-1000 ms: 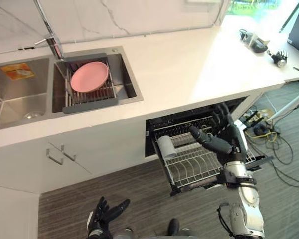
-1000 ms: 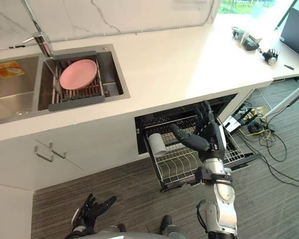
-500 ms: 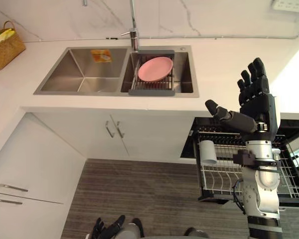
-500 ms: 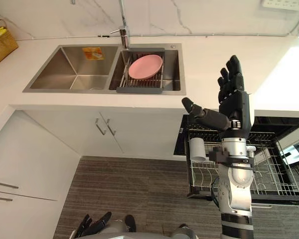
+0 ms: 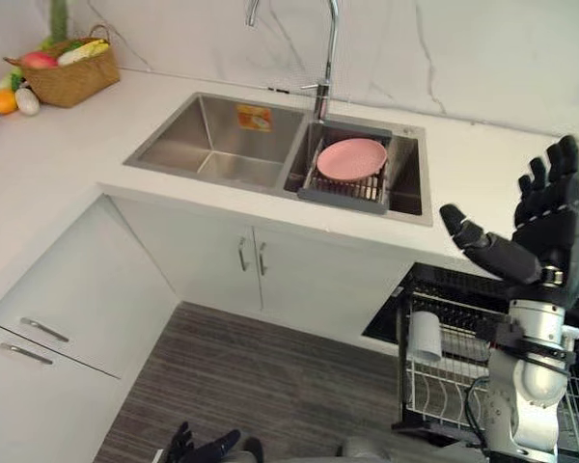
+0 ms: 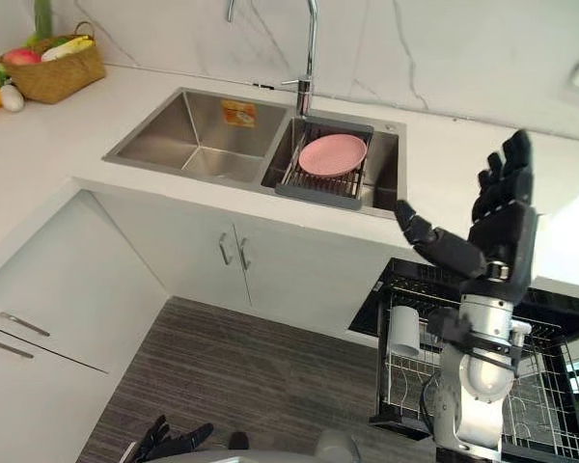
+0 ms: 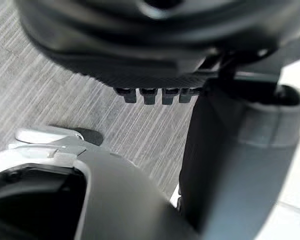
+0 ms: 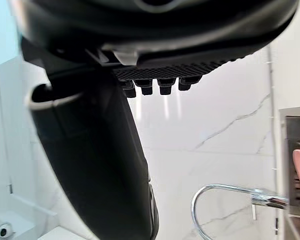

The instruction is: Walk over to the sink, pick up the cup, carry it to the dishwasher, place the cup inside the dishwasher, then close the dishwasher door

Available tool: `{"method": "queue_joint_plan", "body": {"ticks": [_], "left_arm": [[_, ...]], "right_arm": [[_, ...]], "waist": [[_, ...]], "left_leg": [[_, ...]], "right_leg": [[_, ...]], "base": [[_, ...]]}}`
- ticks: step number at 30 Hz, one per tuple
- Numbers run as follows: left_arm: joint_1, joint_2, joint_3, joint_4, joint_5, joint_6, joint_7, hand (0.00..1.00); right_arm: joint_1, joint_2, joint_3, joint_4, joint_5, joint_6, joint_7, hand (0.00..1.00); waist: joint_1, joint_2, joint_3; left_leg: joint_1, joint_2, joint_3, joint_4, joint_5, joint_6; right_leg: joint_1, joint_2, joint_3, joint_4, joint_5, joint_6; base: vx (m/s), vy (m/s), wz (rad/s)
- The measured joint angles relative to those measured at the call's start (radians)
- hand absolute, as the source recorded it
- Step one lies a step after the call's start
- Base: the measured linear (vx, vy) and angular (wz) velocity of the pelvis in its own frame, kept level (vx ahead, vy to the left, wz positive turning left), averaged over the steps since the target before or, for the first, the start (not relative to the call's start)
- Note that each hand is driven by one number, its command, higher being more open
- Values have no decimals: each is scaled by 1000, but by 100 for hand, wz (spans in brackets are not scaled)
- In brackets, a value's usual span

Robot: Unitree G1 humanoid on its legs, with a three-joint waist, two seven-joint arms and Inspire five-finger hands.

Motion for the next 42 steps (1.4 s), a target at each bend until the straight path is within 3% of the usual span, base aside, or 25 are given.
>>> {"method": "queue_joint_plan", "body": {"ticks": [2, 3, 9, 11, 17, 19, 22, 24, 27, 28, 30, 31, 33, 34, 36, 37, 38, 40, 42], "left_arm": [[0, -5, 10, 1, 4, 0, 8, 100], [25, -57, 59, 6, 6, 15, 36, 100], [19, -64, 74, 7, 5, 16, 33, 100], [17, -62, 77, 9, 4, 15, 19, 100], [-36, -62, 76, 48, -38, 2, -104, 100], [-42, -60, 59, 48, -37, -31, -135, 100], [-56, -70, 12, 17, -33, -117, -174, 100], [-50, -90, -17, -44, -30, -169, -186, 100], [-30, -100, -39, -80, -28, -186, -188, 100], [-27, -98, -39, -82, -28, -190, -191, 100], [-27, -83, -56, -77, -15, -191, -203, 100], [-28, -81, -61, -77, -12, -191, -206, 100], [-30, -81, -60, -77, 9, -195, -208, 100], [-35, -80, -64, -73, 8, -200, -210, 100], [-33, -73, -77, -73, -22, -202, -212, 100], [-41, -58, -84, -68, -39, -192, -219, 100], [-49, -47, -94, -62, -39, -181, -228, 100], [-50, -37, -101, -62, -37, -177, -243, 100], [-56, -26, -104, -58, -35, -166, -264, 100]], "right_arm": [[14, 2, -30, -14, 19, 2, -9, 100], [144, 74, -85, -188, 25, 25, -62, 100], [146, 76, -81, -190, 15, 28, -59, 100], [153, 91, -81, -190, 4, 28, -68, 100], [140, 87, -72, -141, -115, 29, -80, 100], [107, 69, -50, -81, -152, 30, -81, 100], [46, 28, -14, -19, -172, 30, -89, 100], [39, 3, 0, -19, -173, 27, -102, 100], [30, -6, -1, -19, -182, 18, -133, 100], [23, -7, -4, -19, -183, 10, -146, 100], [-25, -10, -16, -12, -183, -2, -192, 100], [-41, -10, -19, -6, -182, -3, -203, 100], [-79, -10, -11, 16, -183, -4, -233, 100], [-94, -10, 12, 27, -184, -6, -239, 100], [-105, -35, 45, 34, -193, -6, -241, 100], [-118, -47, 54, 47, -212, -6, -240, 100], [-130, -48, 54, 57, -213, -6, -239, 100], [-130, -47, 51, 62, -212, -6, -234, 100], [-123, -45, 40, 64, -212, -6, -228, 100]], "waist": [[3, 0, -1], [15, 47, -70], [14, 48, -69], [-3, 49, -69], [-14, 62, -79], [-11, 64, -76], [-10, 94, -51], [-10, 114, -12], [-10, 140, 1], [-11, 134, 5], [-18, 133, 5], [-18, 133, 5], [-16, 126, 9], [-11, 118, 18], [-11, 117, 23], [-10, 110, 25], [-9, 116, 21], [-8, 106, 16], [-8, 82, 24]], "left_leg": [[19, 10, 13, -20, 1, -5], [59, 10, 99, -83, -4, 1], [58, 13, 127, -60, -10, -5], [47, 20, 120, -34, -23, -8], [45, 49, 107, 15, -43, -28], [25, 65, 105, 84, -77, -34], [-79, 112, 107, 339, -166, -36], [-202, 154, 105, 605, -170, -34], [-252, 188, 96, 716, -158, -51], [-255, 179, 98, 718, -151, -62], [-239, 149, 81, 524, -195, -28], [-239, 142, 62, 467, -193, -28], [-220, 119, 26, 347, -112, -51], [-172, 82, 57, 323, -132, -45], [-195, 78, 66, 409, -184, -20], [-218, 76, 71, 489, -237, -3], [-222, 70, 77, 530, -266, 12], [-213, 44, 79, 535, -284, 34], [-147, 8, 110, 470, -283, 60]], "right_leg": [[16, 6, 5, -18, 6, -1], [21, 1, 37, -46, 37, 9], [20, 5, 45, -63, 38, 12], [32, 1, 9, -73, 40, 12], [76, 22, -39, -120, 54, -1], [91, 34, -35, -127, 56, -4], [97, 55, -40, -102, 46, -17], [90, 64, -59, -53, 7, -34], [104, 73, -59, -28, -15, -38], [108, 63, -55, -31, -13, -41], [91, 33, -49, -30, -14, -36], [86, 27, -42, -30, -16, -32], [84, 2, -2, -32, -32, -8], [111, -18, 35, -43, -31, 5], [100, -21, 37, -1, -41, 15], [110, -28, 55, -3, -61, 47], [119, -38, 59, -3, -67, 55], [117, -58, 77, 7, -66, 56], [59, -92, 101, 159, -65, 56]], "base": [[15, -41, -14], [10, -19, -10], [-2, -3, -12], [-5, -31, 1], [22, -51, 6], [-8, -65, 0], [-63, -40, 6], [-145, -33, 25], [-85, 24, 12], [-14, 44, 1], [-2, 80, 3], [22, 173, -2], [97, 250, -21], [192, 256, -31], [160, 170, -25], [158, 181, -18], [239, 260, -21], [214, 209, -23], [234, 168, -34]]}}
